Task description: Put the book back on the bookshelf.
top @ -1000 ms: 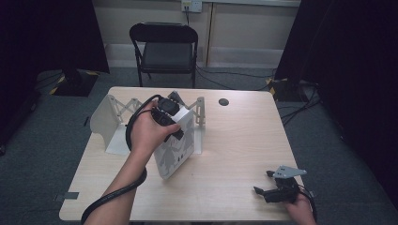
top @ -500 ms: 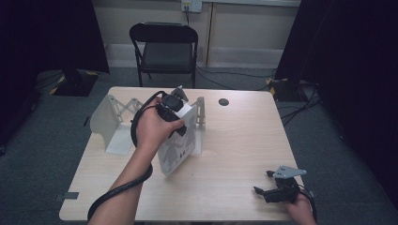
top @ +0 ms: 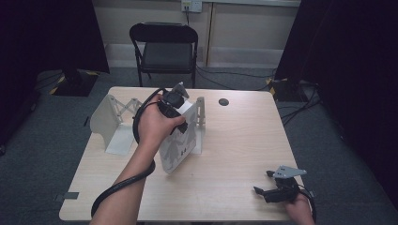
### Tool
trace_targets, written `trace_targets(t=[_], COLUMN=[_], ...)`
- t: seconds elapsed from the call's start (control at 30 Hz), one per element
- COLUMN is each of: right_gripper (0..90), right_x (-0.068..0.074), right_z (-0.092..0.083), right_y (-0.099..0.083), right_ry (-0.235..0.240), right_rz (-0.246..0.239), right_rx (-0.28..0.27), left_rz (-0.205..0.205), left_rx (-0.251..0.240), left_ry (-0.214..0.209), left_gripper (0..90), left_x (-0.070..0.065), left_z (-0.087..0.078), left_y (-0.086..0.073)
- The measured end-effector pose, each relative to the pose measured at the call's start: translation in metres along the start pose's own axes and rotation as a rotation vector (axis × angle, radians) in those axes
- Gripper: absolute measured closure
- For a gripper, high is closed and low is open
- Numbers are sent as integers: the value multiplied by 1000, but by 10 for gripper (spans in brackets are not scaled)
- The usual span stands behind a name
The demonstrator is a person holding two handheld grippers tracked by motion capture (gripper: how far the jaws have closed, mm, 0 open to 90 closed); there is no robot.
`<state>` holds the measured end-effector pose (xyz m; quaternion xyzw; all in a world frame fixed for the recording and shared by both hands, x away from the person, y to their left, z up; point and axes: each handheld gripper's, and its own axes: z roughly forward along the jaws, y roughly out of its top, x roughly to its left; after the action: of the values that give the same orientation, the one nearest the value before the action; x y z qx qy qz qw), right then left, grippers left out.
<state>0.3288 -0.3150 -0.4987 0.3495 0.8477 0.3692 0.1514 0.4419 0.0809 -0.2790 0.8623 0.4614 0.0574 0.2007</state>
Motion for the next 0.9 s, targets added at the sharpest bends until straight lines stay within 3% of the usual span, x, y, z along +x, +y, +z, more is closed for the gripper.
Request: trace_targets(t=[0.07, 0.5, 0.53, 0.9], right_gripper=[135, 135, 135, 135], right_x=[0, 0, 0, 0], right_z=[0, 0, 0, 0], right_y=[0, 0, 0, 0], right_ry=[0, 0, 0, 0], right_rz=[0, 0, 0, 0], right_rx=[0, 0, 0, 0], left_rz=[16, -10, 6, -4], left_rx=[3, 25, 24, 13], left_ry=[6, 9, 14, 9], left_gripper=[524, 524, 524, 524], left_x=[-1, 1, 2, 2], left_z=[0, 5, 6, 7], left_y=[1, 9, 9, 15])
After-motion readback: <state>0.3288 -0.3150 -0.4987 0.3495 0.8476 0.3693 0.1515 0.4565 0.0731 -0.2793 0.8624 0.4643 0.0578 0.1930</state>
